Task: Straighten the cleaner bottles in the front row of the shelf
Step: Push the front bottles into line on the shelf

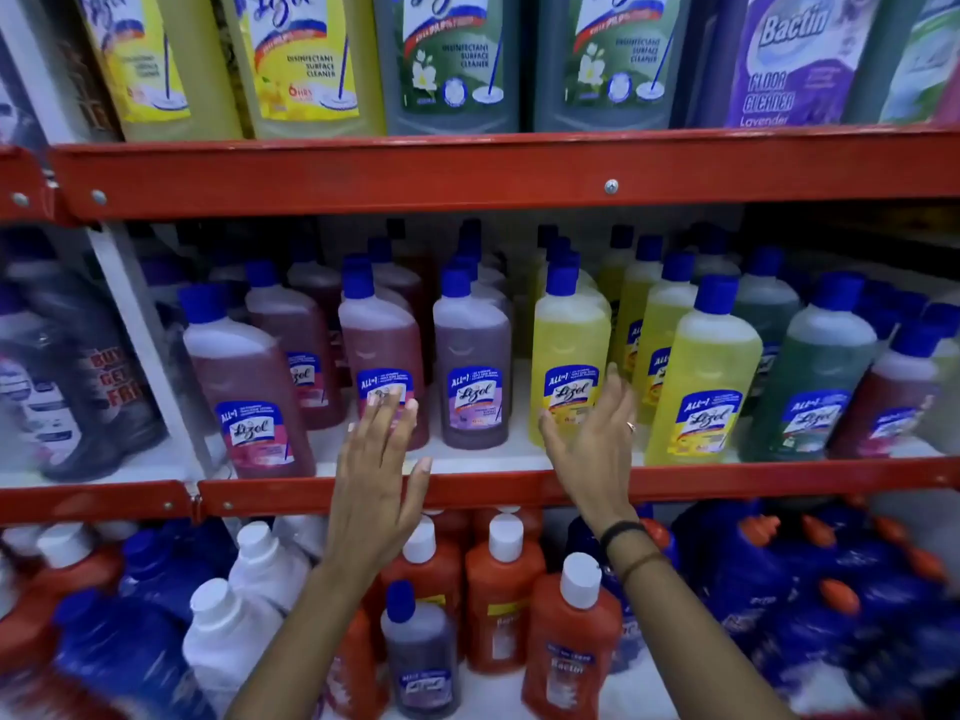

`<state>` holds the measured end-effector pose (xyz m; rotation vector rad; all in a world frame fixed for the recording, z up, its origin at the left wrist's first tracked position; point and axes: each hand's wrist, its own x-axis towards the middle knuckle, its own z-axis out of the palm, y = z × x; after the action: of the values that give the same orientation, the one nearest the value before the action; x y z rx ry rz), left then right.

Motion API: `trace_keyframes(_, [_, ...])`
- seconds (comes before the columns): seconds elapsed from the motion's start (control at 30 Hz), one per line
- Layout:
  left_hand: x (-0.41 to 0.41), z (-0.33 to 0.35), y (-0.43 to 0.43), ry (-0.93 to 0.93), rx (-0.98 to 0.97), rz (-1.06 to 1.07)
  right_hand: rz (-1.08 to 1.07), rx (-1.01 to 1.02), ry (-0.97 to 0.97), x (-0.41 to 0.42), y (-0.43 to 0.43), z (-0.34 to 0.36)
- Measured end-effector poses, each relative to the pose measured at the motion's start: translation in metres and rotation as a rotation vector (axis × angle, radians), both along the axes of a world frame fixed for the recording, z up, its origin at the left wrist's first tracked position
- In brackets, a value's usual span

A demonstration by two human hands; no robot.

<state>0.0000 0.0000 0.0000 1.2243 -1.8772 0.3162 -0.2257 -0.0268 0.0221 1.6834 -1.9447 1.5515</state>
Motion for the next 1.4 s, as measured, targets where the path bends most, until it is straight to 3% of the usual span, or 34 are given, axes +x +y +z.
trace_keyframes(0.17, [0.009, -0.025, -0.011, -0.017, 0.173, 0.178, -0.032, 0.234, -0.127, 0.003, -0.023, 0.012])
trace_keyframes(0.3, [0.013, -0.034, -0.015, -0.092, 0.212, 0.261, -0.027, 0.302, -0.119, 0.004, -0.031, 0.016])
trace_keyframes(1.13, [0.021, -0.03, -0.006, -0.172, 0.273, 0.234, -0.088, 0.23, -0.037, -0.006, 0.023, 0.0])
trace_keyframes(1.3, [0.037, -0.037, -0.007, -0.211, 0.285, 0.251, -0.008, 0.0, -0.112, 0.002, 0.044, -0.023])
trace_keyframes(1.4, [0.045, -0.042, -0.007, -0.212, 0.273, 0.253, 0.158, -0.165, -0.114, 0.029, 0.058, -0.028])
